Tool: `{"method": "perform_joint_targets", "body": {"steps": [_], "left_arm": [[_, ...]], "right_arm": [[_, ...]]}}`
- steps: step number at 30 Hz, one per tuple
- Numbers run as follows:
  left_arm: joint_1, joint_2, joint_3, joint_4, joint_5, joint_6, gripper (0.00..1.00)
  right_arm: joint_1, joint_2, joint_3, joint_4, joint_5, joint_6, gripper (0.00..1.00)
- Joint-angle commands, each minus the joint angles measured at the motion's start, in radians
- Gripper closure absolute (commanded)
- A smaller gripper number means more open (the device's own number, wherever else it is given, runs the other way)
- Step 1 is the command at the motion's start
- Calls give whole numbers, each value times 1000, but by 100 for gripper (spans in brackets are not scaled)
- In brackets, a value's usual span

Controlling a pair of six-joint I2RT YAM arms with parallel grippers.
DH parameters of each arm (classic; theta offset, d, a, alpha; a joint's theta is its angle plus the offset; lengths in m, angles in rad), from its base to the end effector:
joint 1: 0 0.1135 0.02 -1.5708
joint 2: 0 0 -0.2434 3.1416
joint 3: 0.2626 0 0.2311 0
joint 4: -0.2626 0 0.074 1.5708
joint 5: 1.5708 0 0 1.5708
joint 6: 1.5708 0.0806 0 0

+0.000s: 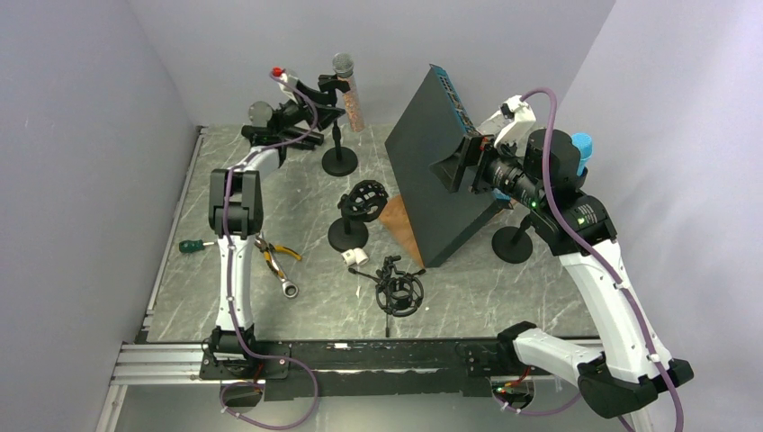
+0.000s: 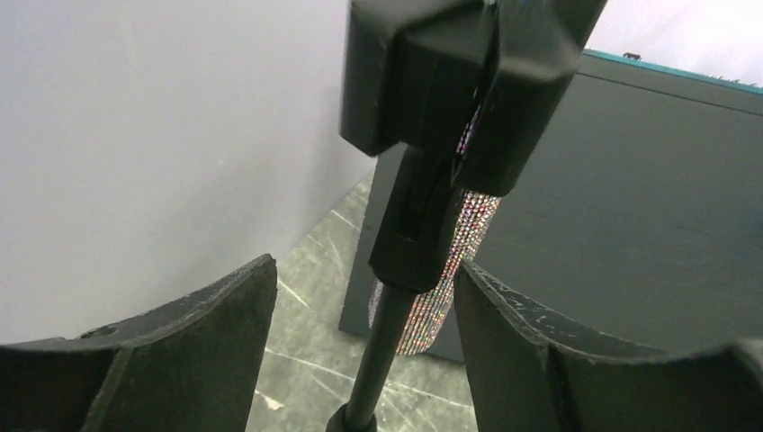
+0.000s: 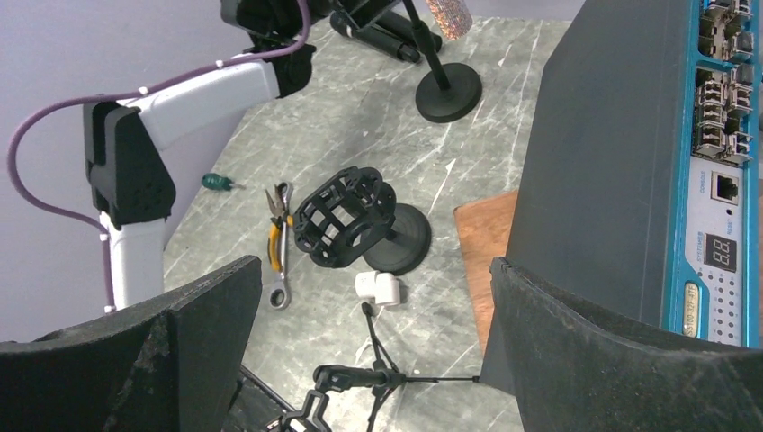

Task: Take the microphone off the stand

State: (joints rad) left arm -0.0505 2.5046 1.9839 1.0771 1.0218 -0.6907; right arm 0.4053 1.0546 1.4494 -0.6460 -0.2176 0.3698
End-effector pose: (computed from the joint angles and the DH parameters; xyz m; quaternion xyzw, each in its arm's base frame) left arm 0.5335 -0.0958 0.2606 0.2724 0.5367 -0.4975 0.6247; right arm 0.2052 0.1070 0.4284 -0.0805 0.7841 0.3097 0.5317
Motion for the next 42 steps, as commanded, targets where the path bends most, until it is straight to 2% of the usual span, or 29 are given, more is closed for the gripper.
{"method": "perform_joint_targets", "body": {"steps": [1, 5, 8, 10, 12, 13, 18, 20, 23, 26, 29, 32, 34, 37, 42], "left_arm": [[-25, 32, 41, 4, -44, 62, 29], [-20, -21, -40, 21, -46, 95, 39], [-20, -82, -119, 12, -31, 113, 54], [-19, -132, -190, 75, -29, 84, 71], [-17, -185, -274, 122, -42, 60, 95], [-17, -210, -316, 145, -47, 47, 100], [-15, -333, -529, 291, -40, -74, 100], [-18, -396, -621, 310, -36, -75, 100], [-25, -517, -795, 245, -34, 8, 100], [-30, -637, -973, 291, -78, 47, 100], [-54, -706, -1075, 303, -107, 78, 100], [-78, -785, -1159, 253, -150, 181, 100], [-76, -814, -1190, 230, -194, 243, 100], [-59, -825, -1133, 158, -221, 281, 100], [-19, -796, -1094, 167, -268, 306, 100]], "right_arm": [[-3, -7, 5, 8, 5, 14, 0], [-4, -25, -6, 10, 11, 25, 0], [-3, -36, -42, 46, 4, 33, 0], [-3, -29, -58, 61, -2, 38, 0], [-3, -25, -72, 80, -9, 45, 0], [-3, -23, -83, 97, -14, 46, 0], [-3, 4, -137, 214, -35, 23, 0], [-1, 29, -137, 245, -47, 9, 0], [2, 56, -149, 326, -87, 2, 0], [16, 98, -145, 384, -104, -8, 0], [37, 148, -120, 410, -107, -26, 0], [50, 180, -114, 444, -121, -31, 0], [54, 189, -123, 466, -135, -24, 0], [56, 191, -135, 474, -141, -13, 0], [58, 171, -171, 500, -138, -1, 0]]}}
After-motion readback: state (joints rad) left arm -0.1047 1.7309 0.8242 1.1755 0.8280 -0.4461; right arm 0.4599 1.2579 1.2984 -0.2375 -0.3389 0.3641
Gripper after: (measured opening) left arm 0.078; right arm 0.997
